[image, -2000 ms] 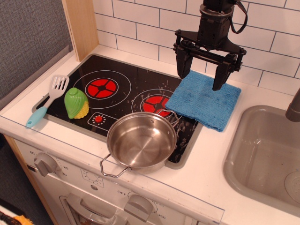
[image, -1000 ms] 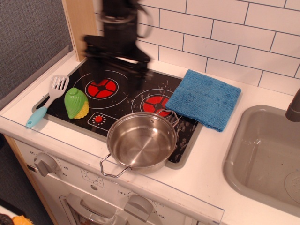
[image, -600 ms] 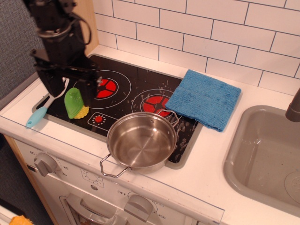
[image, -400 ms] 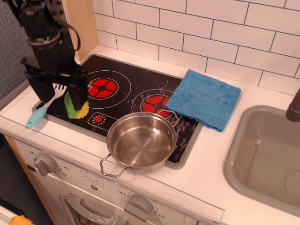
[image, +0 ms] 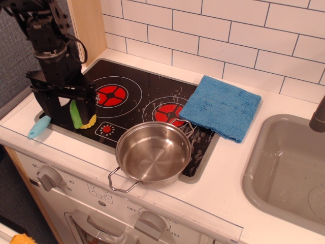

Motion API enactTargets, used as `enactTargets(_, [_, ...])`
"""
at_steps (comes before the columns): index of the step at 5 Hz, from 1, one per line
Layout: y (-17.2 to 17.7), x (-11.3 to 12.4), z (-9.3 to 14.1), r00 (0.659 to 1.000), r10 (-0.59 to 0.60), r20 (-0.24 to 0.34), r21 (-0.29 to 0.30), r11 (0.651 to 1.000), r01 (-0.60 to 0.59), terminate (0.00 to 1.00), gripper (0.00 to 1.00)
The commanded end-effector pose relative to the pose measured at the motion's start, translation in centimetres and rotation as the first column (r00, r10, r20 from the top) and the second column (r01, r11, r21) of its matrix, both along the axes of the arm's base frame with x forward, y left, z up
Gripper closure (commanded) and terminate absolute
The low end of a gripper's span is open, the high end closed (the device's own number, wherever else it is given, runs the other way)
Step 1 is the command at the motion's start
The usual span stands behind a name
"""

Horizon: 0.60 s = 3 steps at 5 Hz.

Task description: Place the green and yellow vegetable to the left of the blue cloth.

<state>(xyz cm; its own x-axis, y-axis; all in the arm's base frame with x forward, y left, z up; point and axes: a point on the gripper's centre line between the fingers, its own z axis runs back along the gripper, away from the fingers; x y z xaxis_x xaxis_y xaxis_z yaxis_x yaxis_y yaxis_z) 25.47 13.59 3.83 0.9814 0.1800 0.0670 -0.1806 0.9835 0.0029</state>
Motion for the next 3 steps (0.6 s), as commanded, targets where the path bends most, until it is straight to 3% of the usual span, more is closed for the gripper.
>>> enactTargets(1, [-0.1,1.8,-0.5,1.000,0.002,0.024,0.017,1.000,-0.003,0.00,0.00])
enactTargets(2, [-0.6,2.1,-1.0,1.000,-0.008,0.015,0.004,1.000,0.007,0.00,1.00])
enactTargets(3, [-1.2,2.4,-0.1,1.000,-0.026,0.016,0.024,0.999,0.025,0.00,1.00])
